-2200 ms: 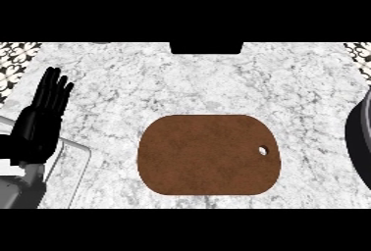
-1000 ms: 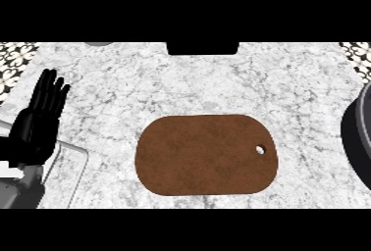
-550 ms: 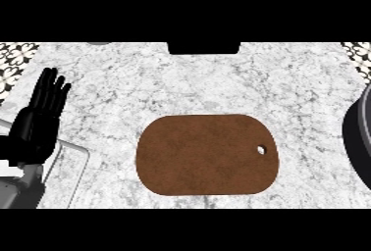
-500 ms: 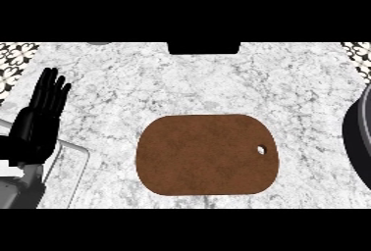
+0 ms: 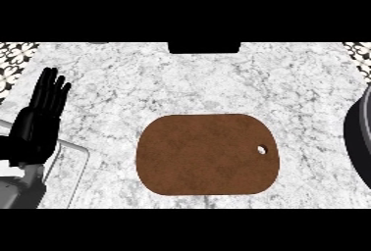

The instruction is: Pick the bell pepper from the cutting board and place it in the pot

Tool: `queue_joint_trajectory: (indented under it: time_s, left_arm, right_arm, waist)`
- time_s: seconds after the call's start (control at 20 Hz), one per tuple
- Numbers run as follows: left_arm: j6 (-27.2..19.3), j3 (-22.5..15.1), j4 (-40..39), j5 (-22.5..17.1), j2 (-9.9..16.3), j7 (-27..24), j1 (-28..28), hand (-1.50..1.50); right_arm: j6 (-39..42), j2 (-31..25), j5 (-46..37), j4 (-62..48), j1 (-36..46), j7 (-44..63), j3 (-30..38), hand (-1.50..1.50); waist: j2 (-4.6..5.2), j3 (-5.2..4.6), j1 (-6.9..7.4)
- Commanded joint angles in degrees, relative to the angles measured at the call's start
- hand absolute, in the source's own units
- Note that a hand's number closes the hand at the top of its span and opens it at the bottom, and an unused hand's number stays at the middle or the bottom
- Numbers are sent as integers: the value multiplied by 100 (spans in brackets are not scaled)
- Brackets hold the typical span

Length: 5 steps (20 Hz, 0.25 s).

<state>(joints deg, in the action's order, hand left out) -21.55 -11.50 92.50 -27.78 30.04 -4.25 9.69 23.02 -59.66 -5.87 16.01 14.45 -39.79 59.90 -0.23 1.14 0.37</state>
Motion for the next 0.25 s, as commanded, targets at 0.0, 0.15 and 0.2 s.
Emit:
queue_joint_trajectory:
  time_s: [0.0, 0.15, 0.2]
  left_arm:
    - [-27, 38, -51, 71, -82, 36, 261, 0]
    - [-53, -88, -234, 108, -268, -130, 235, 0]
    - [44, 18, -271, 58, -140, -151, 218, 0]
  right_arm:
    - [313, -345, 138, -299, -266, -145, 158, -150]
    - [301, -291, 158, -316, -366, -303, 173, -150]
    - [314, -170, 161, -315, -591, -566, 182, -150]
  waist:
    - [66, -64, -38]
    - [88, -51, -78]
    - [75, -56, -103]
